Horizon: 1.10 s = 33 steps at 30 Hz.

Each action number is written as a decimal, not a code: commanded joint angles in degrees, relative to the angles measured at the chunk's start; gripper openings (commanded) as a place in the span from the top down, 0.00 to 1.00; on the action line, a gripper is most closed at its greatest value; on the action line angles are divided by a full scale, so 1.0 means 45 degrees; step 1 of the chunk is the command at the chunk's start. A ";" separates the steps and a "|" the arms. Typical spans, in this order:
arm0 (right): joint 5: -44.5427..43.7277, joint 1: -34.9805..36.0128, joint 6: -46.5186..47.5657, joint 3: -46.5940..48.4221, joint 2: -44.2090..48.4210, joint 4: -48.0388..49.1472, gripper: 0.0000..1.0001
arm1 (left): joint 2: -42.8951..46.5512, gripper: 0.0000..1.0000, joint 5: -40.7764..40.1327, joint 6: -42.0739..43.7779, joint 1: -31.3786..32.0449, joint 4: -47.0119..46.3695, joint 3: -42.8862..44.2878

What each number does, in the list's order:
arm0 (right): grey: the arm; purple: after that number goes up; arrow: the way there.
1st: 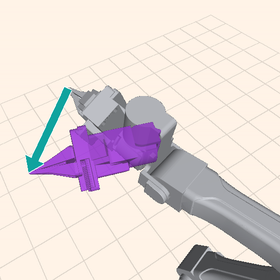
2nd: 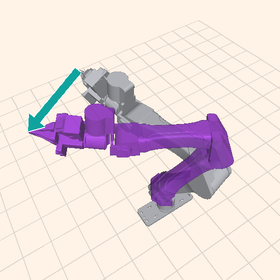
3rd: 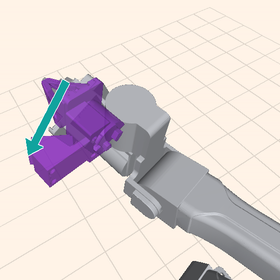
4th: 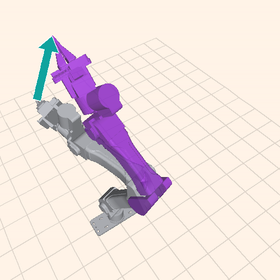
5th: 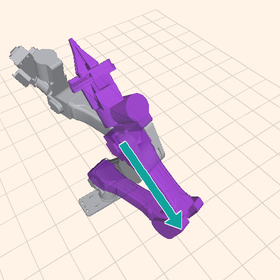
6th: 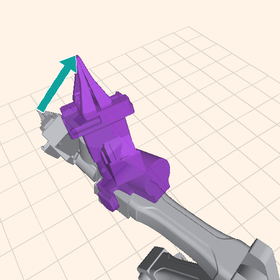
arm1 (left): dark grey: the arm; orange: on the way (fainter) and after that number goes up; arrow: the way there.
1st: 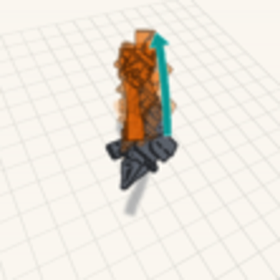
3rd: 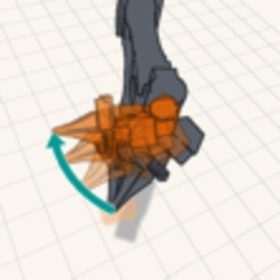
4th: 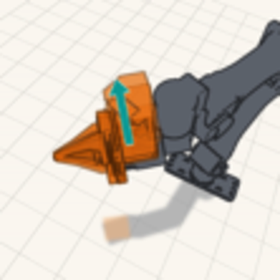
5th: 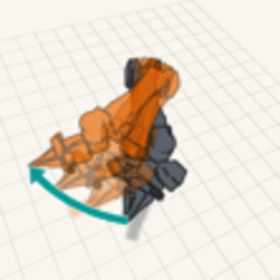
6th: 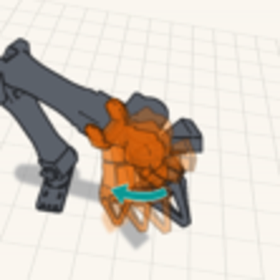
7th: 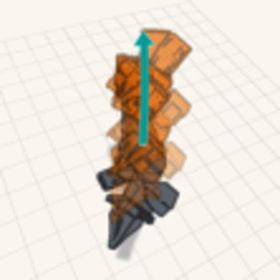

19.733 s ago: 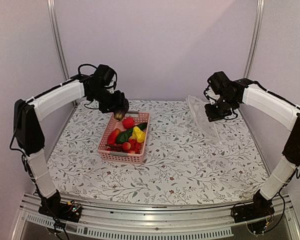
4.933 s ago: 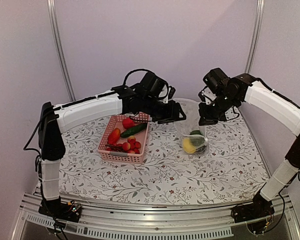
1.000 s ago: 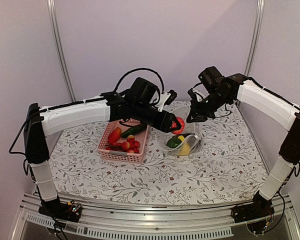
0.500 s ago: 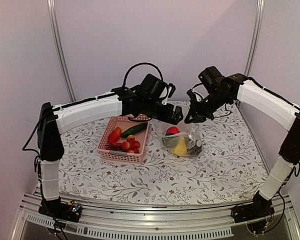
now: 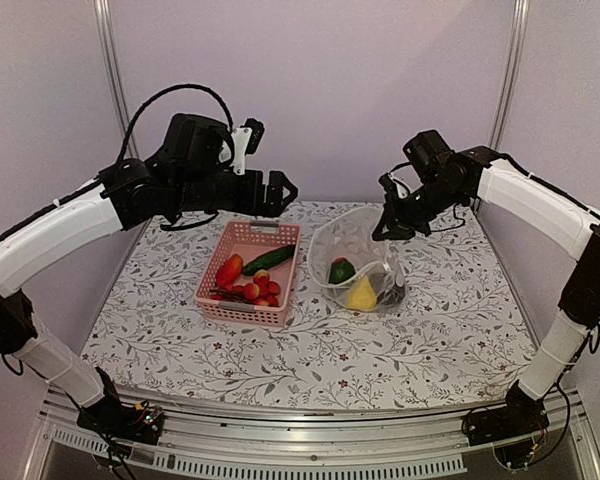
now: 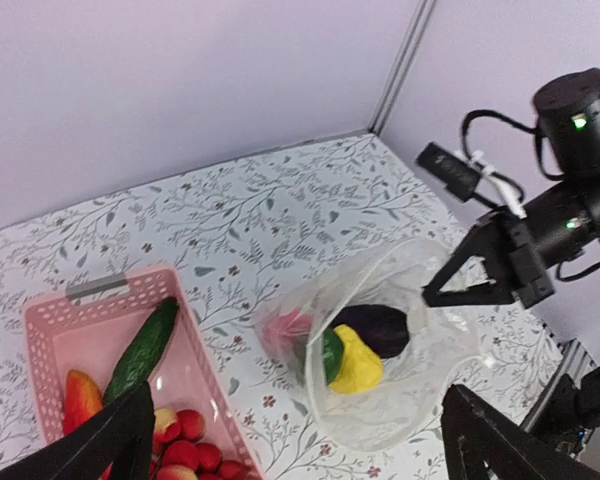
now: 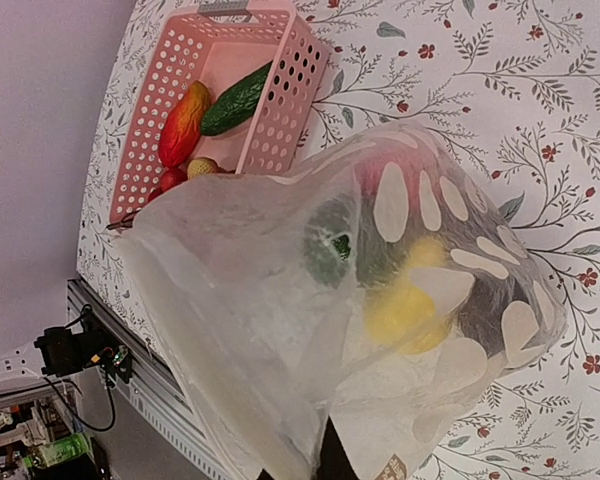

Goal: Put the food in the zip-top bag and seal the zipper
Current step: Pick up the fake vegetable from the bin.

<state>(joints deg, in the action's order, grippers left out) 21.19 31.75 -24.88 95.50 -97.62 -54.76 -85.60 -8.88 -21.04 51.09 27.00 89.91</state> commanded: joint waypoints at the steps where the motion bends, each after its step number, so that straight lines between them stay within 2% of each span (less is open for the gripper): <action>1: 0.0056 -0.0063 -0.0022 -0.0355 0.0490 0.0422 1.00 | -0.0192 0.01 -0.0537 -0.0691 -0.1690 0.2727 -0.1462; 6: 0.0101 -0.0063 0.0192 -0.0549 0.0589 0.0394 1.00 | -0.0694 0.23 0.2435 0.0271 -0.3925 0.2397 -0.2161; 10: 0.0084 -0.0059 0.0269 -0.0910 0.0734 0.0437 1.00 | -0.2593 0.30 0.3408 0.1797 -0.4688 0.2439 -0.1318; 22: -0.0111 -0.0062 0.0417 -0.0868 0.0768 -0.0016 1.00 | -0.8178 0.30 0.2926 0.3630 -0.4987 0.2534 0.2588; 29: -0.0272 -0.0060 0.0478 -0.0796 0.0774 -0.0461 1.00 | -0.9719 0.33 0.3549 0.4008 -0.4972 0.1797 0.3242; 33: -0.0314 -0.0063 0.0425 -0.0884 0.0866 -0.0520 1.00 | -1.0076 0.41 0.3626 0.4123 -0.4965 0.1598 0.3278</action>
<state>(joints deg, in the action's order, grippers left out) 21.08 31.70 -23.27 92.14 -95.79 -55.72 -129.60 5.96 -4.05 29.17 36.10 103.07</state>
